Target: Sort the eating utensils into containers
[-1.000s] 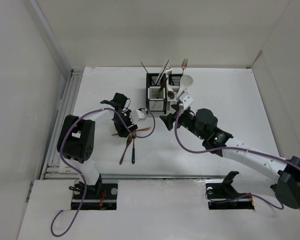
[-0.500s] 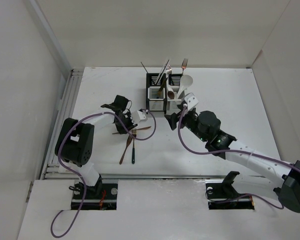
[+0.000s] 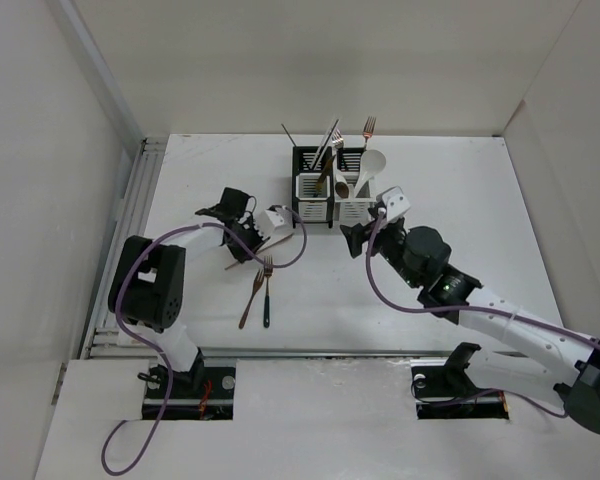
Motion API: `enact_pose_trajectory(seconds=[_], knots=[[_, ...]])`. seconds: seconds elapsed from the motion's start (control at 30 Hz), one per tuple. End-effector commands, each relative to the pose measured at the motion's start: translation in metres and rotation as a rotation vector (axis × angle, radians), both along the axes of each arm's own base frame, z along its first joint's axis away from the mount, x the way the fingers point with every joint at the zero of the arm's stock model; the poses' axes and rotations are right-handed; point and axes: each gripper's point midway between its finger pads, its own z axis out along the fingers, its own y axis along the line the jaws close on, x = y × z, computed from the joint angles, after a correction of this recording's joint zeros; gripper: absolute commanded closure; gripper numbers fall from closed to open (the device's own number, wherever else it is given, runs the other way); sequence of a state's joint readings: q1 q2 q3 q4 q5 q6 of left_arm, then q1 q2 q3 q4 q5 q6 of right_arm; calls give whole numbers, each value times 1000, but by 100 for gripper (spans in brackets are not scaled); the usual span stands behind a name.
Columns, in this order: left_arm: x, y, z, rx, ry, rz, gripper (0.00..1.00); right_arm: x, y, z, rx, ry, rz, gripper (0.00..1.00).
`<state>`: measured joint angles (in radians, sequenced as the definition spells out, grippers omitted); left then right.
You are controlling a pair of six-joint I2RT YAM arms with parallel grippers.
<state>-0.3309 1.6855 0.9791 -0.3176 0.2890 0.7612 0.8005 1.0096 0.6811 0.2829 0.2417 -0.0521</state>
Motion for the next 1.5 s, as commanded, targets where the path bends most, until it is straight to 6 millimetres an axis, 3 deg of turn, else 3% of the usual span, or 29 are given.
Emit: enact_pose_trajectory(seconds=[0.0, 0.2, 0.4, 0.53, 0.63, 0.73, 0.77, 0.83, 0.87, 0.97, 1.0, 1.07, 1.1, 1.13, 1.2, 1.23, 1.27, 1.3, 1.33, 1.43, 1.47], knots=[[1, 14, 11, -87, 58, 127, 100, -3, -8, 13, 38, -24, -30, 22], [-2, 7, 67, -184, -39, 62, 100, -2, -15, 8, 23, -23, -63, 22], [-22, 8, 100, -238, -69, -6, 100, -2, -19, 11, 38, -24, -85, 22], [-36, 21, 116, -268, -56, 20, 100, -5, -26, 12, 49, -33, -97, 22], [-38, 26, 146, -312, -118, 14, 100, -6, -33, 16, 60, -44, -123, 22], [-26, 6, 207, -469, -235, 27, 100, -6, -38, 19, 70, -52, -146, 21], [-9, -3, 244, -539, -348, 8, 100, -6, -38, 19, 70, -52, -146, 21], [0, -20, 286, -659, -434, -13, 100, -2, -34, 14, 42, -42, -146, 20], [13, -31, 319, -754, -519, -2, 100, 0, -33, 16, 43, -43, -146, 20], [23, -60, 356, -892, -602, -52, 100, 7, -26, 11, 11, -31, -146, 20], [28, -68, 379, -969, -654, -70, 100, 11, -28, 15, 5, -39, -156, 20], [43, -88, 373, -1034, -620, -71, 100, 17, -29, 15, 0, -35, -175, 20], [47, -94, 387, -1079, -672, -103, 100, 20, -30, 16, -1, -34, -184, 19], [53, -101, 385, -1112, -650, -90, 100, 24, -35, 21, -2, -45, -199, 18], [68, -119, 367, -1122, -634, -109, 100, 30, -36, 12, -20, -29, -206, 18], [74, -120, 373, -1137, -686, -123, 100, 35, -41, 17, -12, -36, -219, 18], [82, -128, 357, -1143, -665, -113, 100, 38, -41, 19, -12, -36, -213, 18], [84, -130, 355, -1171, -654, -106, 100, 41, -41, 15, -20, -28, -213, 18], [87, -130, 366, -1203, -707, -124, 100, 45, -46, 21, -11, -36, -214, 18], [100, -136, 347, -1236, -690, -85, 100, 56, -46, 21, -22, -22, -206, 18], [102, -136, 350, -1254, -713, -98, 100, 62, -51, 27, -27, -29, -217, 18]])
